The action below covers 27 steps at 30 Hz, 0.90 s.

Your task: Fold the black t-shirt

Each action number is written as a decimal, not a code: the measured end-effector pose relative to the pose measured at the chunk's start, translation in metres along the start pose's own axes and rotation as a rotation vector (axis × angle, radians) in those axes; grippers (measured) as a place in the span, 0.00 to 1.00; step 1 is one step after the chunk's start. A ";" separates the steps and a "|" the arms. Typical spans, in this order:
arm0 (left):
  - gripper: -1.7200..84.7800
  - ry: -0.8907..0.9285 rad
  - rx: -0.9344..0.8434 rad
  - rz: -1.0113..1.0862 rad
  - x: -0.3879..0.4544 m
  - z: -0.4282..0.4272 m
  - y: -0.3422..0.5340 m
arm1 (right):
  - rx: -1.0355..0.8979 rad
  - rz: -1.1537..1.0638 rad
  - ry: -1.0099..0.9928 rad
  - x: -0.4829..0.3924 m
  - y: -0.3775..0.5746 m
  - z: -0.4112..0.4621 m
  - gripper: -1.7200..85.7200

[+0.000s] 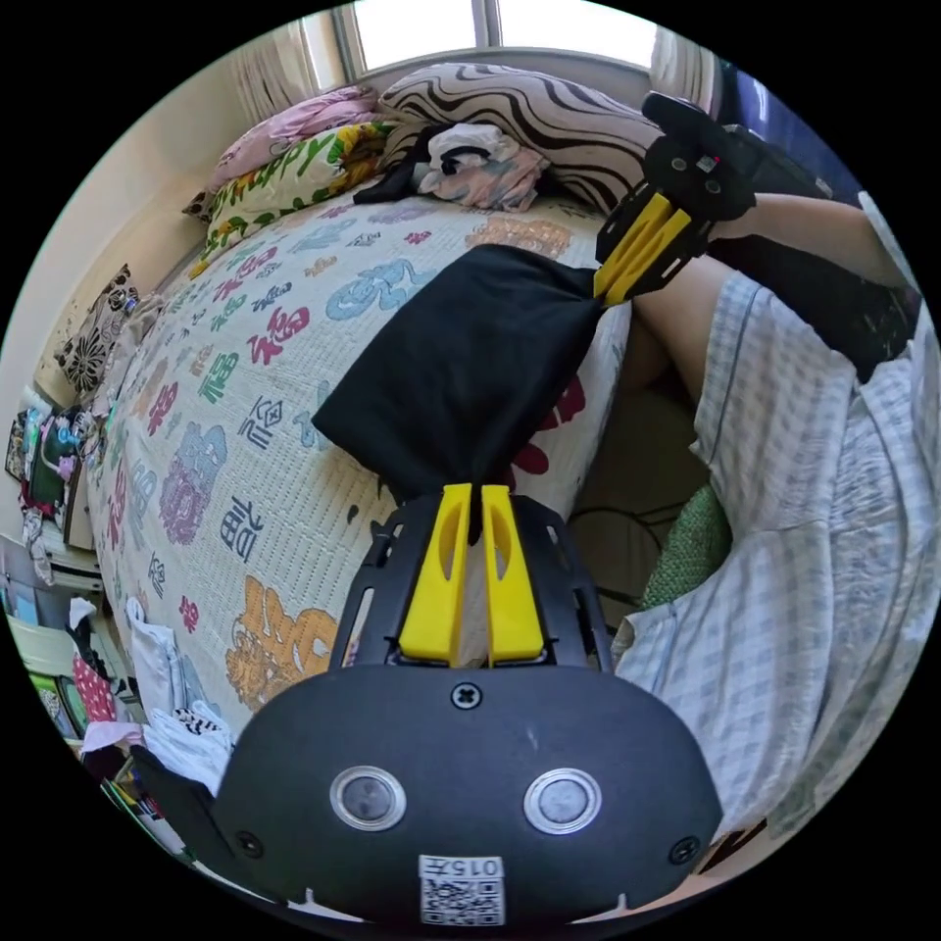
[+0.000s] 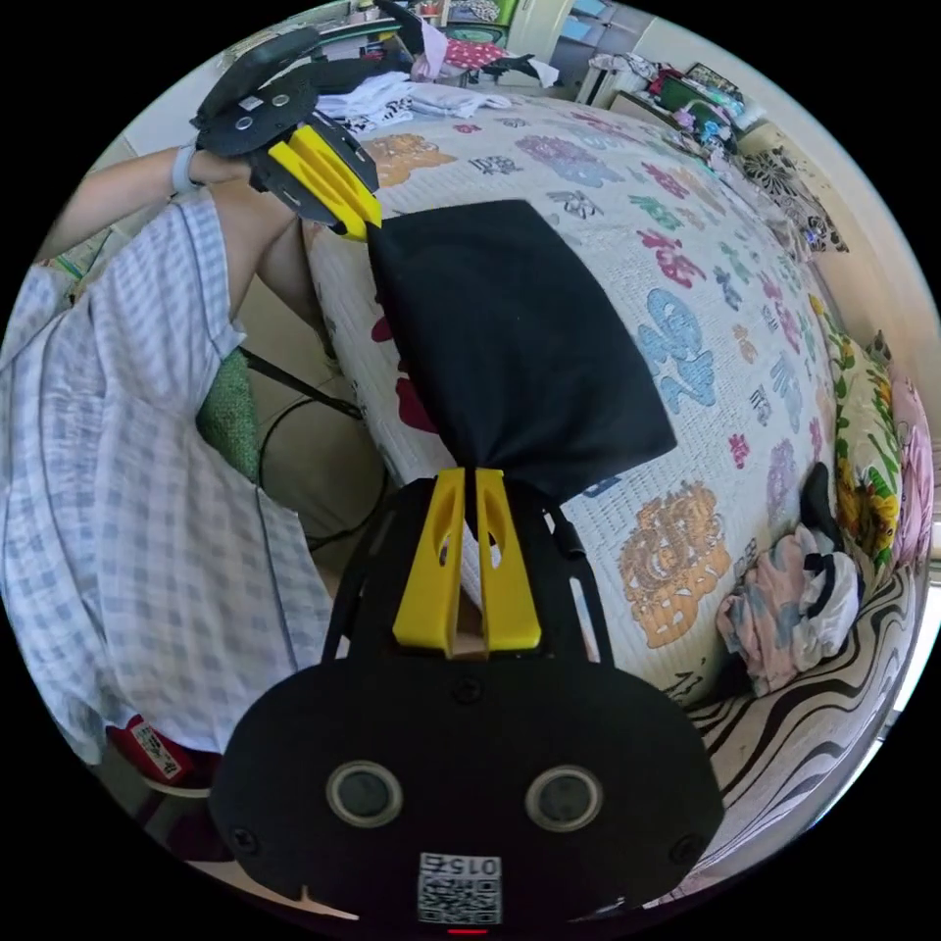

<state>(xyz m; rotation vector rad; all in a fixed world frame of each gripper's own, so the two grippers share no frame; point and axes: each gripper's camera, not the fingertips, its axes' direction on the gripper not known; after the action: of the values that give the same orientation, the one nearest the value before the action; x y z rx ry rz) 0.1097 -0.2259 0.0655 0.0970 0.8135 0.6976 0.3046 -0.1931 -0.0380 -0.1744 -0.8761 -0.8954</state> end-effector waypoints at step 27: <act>0.01 0.442 0.263 -0.497 -0.241 -0.025 0.050 | 0.389 0.529 -0.524 0.246 0.021 -0.032 0.01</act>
<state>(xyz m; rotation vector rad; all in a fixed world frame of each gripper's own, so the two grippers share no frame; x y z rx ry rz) -0.0496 -0.3375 0.2182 -0.0268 1.2947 0.1338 0.4161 -0.3447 0.1252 -0.2914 -1.3902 -0.1680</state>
